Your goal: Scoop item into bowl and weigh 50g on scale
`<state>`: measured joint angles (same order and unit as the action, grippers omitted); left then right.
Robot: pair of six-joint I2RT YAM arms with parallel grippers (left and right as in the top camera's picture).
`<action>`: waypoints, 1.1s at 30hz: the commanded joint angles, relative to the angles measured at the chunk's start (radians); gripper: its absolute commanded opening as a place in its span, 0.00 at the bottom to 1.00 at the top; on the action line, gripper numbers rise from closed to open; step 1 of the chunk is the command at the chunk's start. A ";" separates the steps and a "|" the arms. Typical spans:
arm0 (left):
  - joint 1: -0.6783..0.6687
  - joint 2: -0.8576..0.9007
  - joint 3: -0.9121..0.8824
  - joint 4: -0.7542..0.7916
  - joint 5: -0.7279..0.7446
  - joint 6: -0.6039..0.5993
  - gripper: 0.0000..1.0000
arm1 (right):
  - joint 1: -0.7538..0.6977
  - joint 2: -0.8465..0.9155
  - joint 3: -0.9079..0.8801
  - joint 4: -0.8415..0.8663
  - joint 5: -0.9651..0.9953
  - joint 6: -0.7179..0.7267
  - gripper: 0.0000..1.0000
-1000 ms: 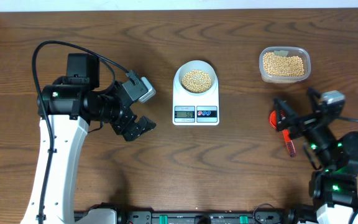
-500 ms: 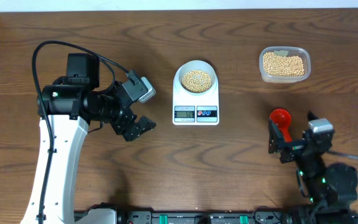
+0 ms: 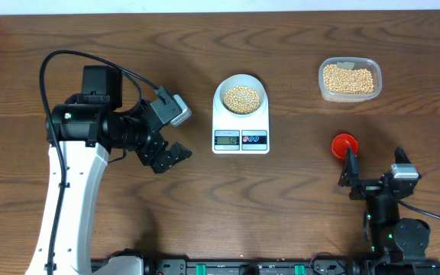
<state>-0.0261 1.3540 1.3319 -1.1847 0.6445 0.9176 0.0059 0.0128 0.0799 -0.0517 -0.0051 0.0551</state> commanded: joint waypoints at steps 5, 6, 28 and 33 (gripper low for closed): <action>0.004 -0.002 -0.001 -0.003 -0.002 0.013 0.95 | -0.025 -0.008 -0.074 0.034 0.014 -0.005 0.99; 0.004 -0.002 -0.001 -0.003 -0.002 0.013 0.95 | -0.025 -0.008 -0.074 0.032 0.014 -0.005 0.99; 0.004 -0.002 -0.001 -0.003 -0.002 0.013 0.95 | -0.031 -0.008 -0.074 -0.025 0.006 -0.053 0.99; 0.004 -0.002 -0.001 -0.003 -0.002 0.013 0.95 | -0.031 -0.008 -0.074 -0.025 0.006 -0.053 0.99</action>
